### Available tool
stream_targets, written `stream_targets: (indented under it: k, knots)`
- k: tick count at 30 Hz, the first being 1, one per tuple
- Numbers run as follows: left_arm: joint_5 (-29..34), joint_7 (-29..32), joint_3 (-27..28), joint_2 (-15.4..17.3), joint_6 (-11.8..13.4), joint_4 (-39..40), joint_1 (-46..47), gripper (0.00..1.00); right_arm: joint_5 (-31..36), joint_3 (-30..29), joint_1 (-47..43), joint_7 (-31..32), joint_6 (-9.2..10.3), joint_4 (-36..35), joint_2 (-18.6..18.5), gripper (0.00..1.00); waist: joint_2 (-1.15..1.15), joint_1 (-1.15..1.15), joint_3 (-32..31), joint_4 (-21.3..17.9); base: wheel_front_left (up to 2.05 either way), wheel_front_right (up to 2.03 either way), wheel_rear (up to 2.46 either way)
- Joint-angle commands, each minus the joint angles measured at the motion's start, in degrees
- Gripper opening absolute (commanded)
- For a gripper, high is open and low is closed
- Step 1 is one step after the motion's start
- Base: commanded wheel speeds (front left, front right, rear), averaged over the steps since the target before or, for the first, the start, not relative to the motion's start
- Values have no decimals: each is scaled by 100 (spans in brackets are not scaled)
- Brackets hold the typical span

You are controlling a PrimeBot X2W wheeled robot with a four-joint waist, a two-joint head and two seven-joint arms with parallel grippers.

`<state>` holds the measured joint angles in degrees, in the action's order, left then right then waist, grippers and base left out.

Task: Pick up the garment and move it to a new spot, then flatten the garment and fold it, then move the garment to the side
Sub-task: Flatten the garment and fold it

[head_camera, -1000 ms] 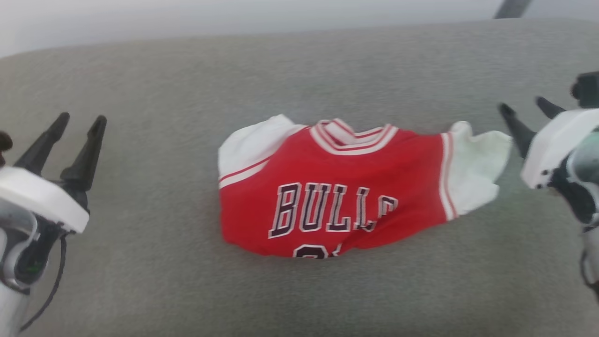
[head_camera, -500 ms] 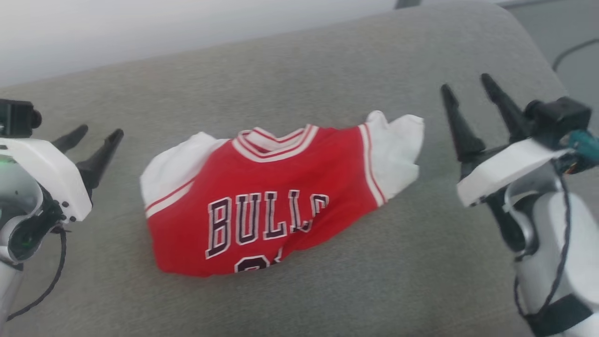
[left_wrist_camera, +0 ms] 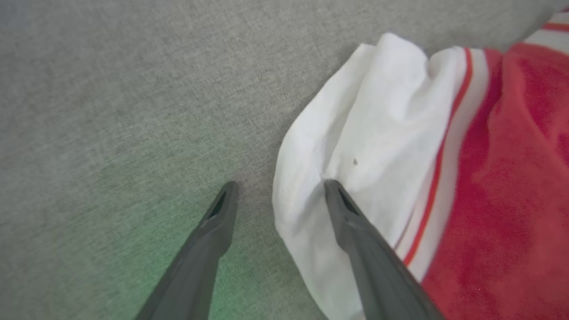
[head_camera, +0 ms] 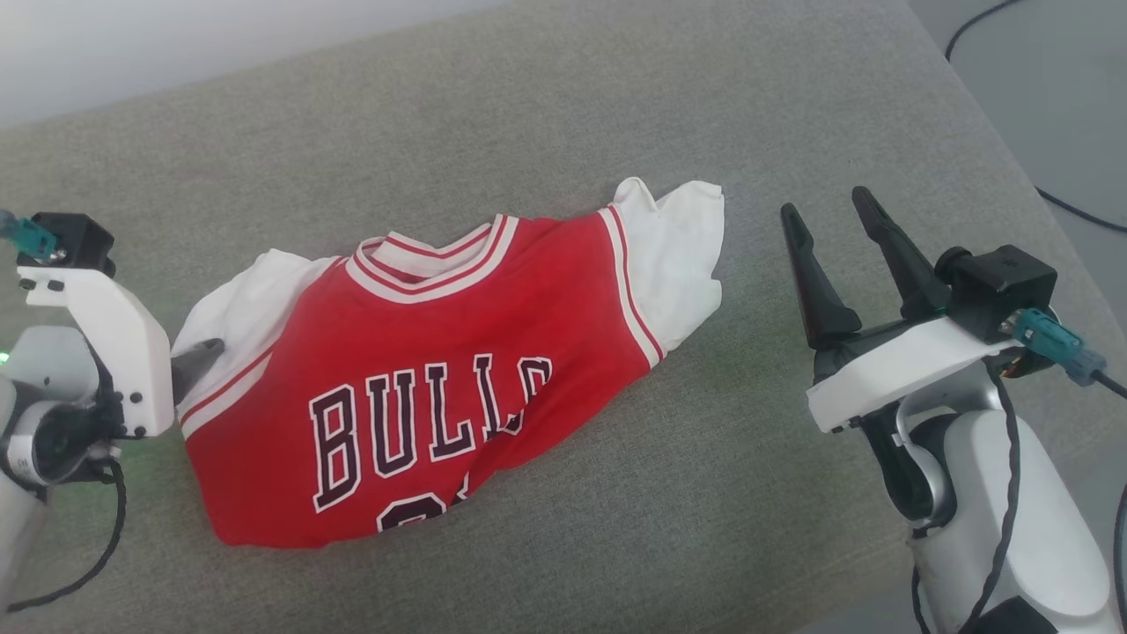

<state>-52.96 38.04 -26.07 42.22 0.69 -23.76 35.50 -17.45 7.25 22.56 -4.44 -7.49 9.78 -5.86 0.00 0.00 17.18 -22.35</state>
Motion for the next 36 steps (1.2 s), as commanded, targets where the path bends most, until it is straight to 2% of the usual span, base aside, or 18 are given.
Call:
stream_targets:
  k: [1,4,6,7,8,14,23,30,36]
  knots:
    - [-21,158,-56,-26,106,-95,20,100,50,-7,-30,0,-1,-3,20,100,0,0,42,-20,0,0,0]
    - [-28,413,-150,-72,262,-243,-47,100,48,6,-42,15,-1,-4,59,100,0,0,106,-23,0,0,0]
    - [-24,565,-247,-109,267,-336,-83,100,49,22,-35,24,-1,2,79,100,0,0,141,-15,0,0,0]
    - [-106,599,-243,-173,257,-375,-109,78,55,21,-30,24,-1,3,87,100,0,0,155,-7,0,0,0]
    - [-160,633,-236,-215,254,-398,-116,0,59,15,-23,19,-1,4,92,100,0,0,168,3,0,0,0]
    - [-151,434,-149,-212,223,-422,65,0,86,-92,-32,-17,-1,20,92,100,0,0,156,143,0,0,0]
    - [-271,-31,328,99,318,80,33,0,145,-374,-197,94,-1,-123,-19,100,0,0,-95,633,0,0,0]
    - [-575,-168,783,501,662,602,-533,0,178,-619,-382,238,-1,-321,-49,100,0,0,-269,1031,0,0,0]
    - [-917,-409,1243,684,917,617,-1263,0,195,-677,-470,314,-1,-413,-39,100,0,0,-292,1218,0,0,0]
